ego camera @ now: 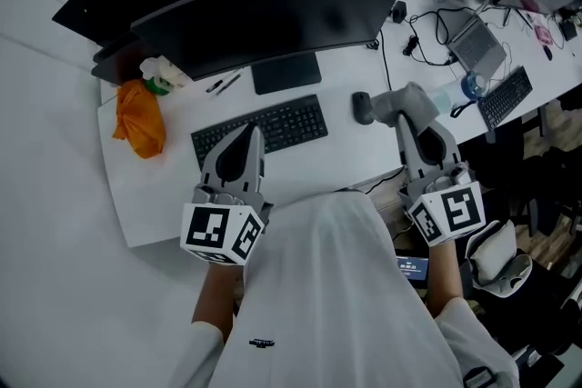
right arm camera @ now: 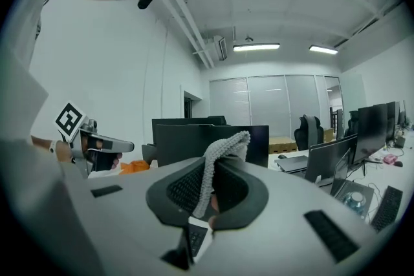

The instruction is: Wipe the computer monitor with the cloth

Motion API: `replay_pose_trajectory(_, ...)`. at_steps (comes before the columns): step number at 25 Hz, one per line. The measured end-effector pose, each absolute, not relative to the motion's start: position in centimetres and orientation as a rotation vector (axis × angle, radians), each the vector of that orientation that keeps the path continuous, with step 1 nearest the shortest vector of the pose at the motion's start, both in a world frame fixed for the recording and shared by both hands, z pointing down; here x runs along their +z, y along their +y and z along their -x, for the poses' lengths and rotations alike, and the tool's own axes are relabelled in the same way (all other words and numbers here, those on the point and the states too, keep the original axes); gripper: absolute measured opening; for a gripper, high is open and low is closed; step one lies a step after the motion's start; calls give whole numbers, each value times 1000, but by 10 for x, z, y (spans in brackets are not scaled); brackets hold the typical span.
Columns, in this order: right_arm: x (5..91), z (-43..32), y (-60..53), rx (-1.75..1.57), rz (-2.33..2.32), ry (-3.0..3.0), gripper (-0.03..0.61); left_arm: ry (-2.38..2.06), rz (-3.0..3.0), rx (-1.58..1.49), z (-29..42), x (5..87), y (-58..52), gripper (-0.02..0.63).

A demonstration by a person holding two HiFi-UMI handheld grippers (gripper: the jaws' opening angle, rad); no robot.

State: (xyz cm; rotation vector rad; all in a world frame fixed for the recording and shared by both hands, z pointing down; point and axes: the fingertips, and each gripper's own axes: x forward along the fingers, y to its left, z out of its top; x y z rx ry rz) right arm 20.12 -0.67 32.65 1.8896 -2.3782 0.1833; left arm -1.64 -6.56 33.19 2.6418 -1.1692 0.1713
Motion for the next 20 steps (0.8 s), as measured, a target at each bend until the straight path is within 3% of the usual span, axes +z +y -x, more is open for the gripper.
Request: replay_pose_trajectory(20,326,-209,-33,124,-1797,-2400,21,-1234,-2645,176,-6,318,-71,14)
